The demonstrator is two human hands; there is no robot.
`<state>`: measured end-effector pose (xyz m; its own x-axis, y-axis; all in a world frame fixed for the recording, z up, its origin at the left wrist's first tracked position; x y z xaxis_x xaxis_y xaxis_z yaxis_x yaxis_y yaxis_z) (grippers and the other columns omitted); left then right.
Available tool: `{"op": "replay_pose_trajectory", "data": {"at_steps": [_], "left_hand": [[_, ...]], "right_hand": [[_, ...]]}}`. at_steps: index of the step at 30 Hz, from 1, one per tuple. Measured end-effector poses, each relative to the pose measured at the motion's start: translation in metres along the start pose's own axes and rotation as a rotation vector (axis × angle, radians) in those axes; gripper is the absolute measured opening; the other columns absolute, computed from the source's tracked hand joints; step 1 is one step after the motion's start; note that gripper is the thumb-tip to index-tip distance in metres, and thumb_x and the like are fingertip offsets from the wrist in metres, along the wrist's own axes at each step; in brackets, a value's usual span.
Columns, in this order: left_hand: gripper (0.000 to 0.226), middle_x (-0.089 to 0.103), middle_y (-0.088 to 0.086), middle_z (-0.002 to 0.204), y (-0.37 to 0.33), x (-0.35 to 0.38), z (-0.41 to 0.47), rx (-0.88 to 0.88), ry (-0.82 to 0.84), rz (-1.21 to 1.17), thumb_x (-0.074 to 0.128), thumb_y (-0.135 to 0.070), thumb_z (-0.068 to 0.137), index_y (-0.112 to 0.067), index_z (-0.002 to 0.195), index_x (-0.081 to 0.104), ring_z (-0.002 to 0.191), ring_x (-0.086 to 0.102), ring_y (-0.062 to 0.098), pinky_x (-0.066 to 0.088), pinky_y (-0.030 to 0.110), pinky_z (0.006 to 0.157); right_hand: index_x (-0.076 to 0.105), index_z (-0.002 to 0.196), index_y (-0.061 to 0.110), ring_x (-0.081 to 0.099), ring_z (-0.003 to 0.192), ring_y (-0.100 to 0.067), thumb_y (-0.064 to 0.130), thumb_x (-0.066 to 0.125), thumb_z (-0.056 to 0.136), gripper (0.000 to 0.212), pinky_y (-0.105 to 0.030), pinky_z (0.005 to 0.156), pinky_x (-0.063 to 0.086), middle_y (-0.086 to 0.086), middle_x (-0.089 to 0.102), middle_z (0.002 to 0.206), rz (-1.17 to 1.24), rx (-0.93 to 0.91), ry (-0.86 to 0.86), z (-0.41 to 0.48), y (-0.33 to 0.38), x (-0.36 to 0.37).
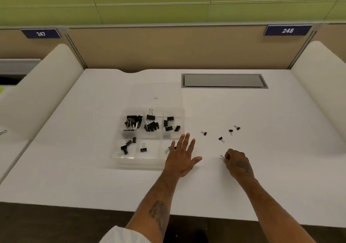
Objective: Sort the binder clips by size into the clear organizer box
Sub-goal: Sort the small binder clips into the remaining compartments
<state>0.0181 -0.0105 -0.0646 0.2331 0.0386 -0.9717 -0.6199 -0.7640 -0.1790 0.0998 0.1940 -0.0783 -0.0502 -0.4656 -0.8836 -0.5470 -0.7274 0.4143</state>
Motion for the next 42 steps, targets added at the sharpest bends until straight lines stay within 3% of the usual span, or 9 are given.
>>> {"op": "replay_pose_trajectory", "data": {"at_steps": [11,16,20,29,33,35,37,39,42], "left_hand": [[0.083,-0.012,0.003,0.161,0.084,-0.040,-0.029,-0.123,-0.130,-0.031,0.007,-0.071,0.089,-0.021,0.154,0.000,0.148,-0.014,0.017,-0.001,0.046,0.119],[0.091,-0.007,0.006,0.162,0.124,-0.037,-0.050,-0.180,-0.111,0.006,-0.008,-0.076,0.081,-0.021,0.154,0.000,0.148,-0.011,0.020,-0.002,0.047,0.118],[0.094,-0.011,0.005,0.161,0.138,-0.025,-0.059,-0.203,-0.052,-0.051,-0.010,-0.076,0.078,-0.021,0.154,-0.001,0.148,-0.014,0.020,-0.001,0.045,0.118],[0.083,-0.004,0.004,0.162,0.142,-0.022,-0.062,-0.205,-0.049,-0.201,0.013,-0.071,0.089,-0.020,0.154,0.006,0.149,-0.007,0.017,0.006,0.042,0.120],[0.059,0.024,0.007,0.158,0.163,-0.047,-0.070,-0.256,-0.298,-0.344,0.042,-0.044,0.099,-0.014,0.149,0.031,0.146,0.018,0.023,0.021,0.043,0.119],[0.050,0.040,0.013,0.148,0.184,-0.062,-0.079,-0.303,-0.423,-0.214,0.052,-0.030,0.095,-0.009,0.140,0.044,0.138,0.035,0.030,0.034,0.048,0.111],[0.049,0.044,0.016,0.145,0.207,-0.065,-0.088,-0.384,-0.422,-0.112,0.056,-0.028,0.092,-0.009,0.136,0.048,0.135,0.040,0.033,0.038,0.053,0.106],[0.050,0.043,0.018,0.146,0.228,-0.062,-0.098,-0.472,-0.395,-0.066,0.052,-0.034,0.094,-0.008,0.137,0.048,0.135,0.040,0.035,0.038,0.057,0.104],[0.070,0.036,0.019,0.151,0.251,-0.045,-0.110,-0.533,-0.303,-0.075,0.023,-0.054,0.095,-0.008,0.145,0.037,0.139,0.033,0.034,0.034,0.059,0.106]], "right_hand": [[0.072,0.103,0.012,0.062,0.099,-0.022,0.016,0.061,0.089,0.019,-0.034,0.091,0.048,-0.008,0.069,0.103,0.336,-0.215,-0.064,0.005,0.125,-0.021],[0.070,0.107,0.015,0.062,0.097,-0.018,0.019,0.058,0.090,0.022,-0.027,0.087,0.046,-0.005,0.070,0.103,0.245,-0.345,0.046,-0.002,0.177,0.010],[0.070,0.105,0.015,0.063,0.100,-0.020,0.020,0.058,0.089,0.020,-0.033,0.090,0.048,-0.004,0.070,0.106,0.173,-0.379,0.088,-0.009,0.198,0.029],[0.065,0.118,0.018,0.054,0.117,-0.020,0.020,0.053,0.093,0.027,-0.031,0.100,0.041,-0.001,0.061,0.124,0.130,-0.339,0.014,-0.009,0.203,0.033],[0.064,0.119,0.016,0.054,0.116,-0.021,0.020,0.052,0.094,0.028,-0.030,0.099,0.039,-0.004,0.060,0.123,0.150,-0.419,0.026,-0.009,0.244,0.038],[0.063,0.119,0.015,0.052,0.118,-0.021,0.021,0.054,0.093,0.028,-0.028,0.099,0.037,-0.006,0.061,0.121,0.138,-0.491,0.077,-0.011,0.273,0.051],[0.062,0.121,0.013,0.051,0.117,-0.022,0.021,0.056,0.093,0.030,-0.027,0.096,0.036,-0.008,0.060,0.120,0.068,-0.552,0.147,-0.015,0.298,0.070],[0.058,0.124,0.010,0.049,0.118,-0.023,0.021,0.056,0.093,0.033,-0.027,0.096,0.036,-0.009,0.057,0.124,-0.047,-0.591,0.209,-0.018,0.314,0.092],[0.055,0.124,0.005,0.050,0.116,-0.026,0.014,0.052,0.094,0.031,-0.031,0.097,0.040,-0.013,0.055,0.125,-0.208,-0.613,0.253,-0.020,0.323,0.117]]}}
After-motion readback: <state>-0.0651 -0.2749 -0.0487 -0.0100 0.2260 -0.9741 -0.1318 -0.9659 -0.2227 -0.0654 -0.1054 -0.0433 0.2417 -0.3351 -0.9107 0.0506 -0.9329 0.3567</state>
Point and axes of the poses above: each hand's wrist, its own z-axis towards the middle knuckle, its own x-axis out of the palm, y = z × x, the point moved 9 cm from there along z, towards the middle knuckle
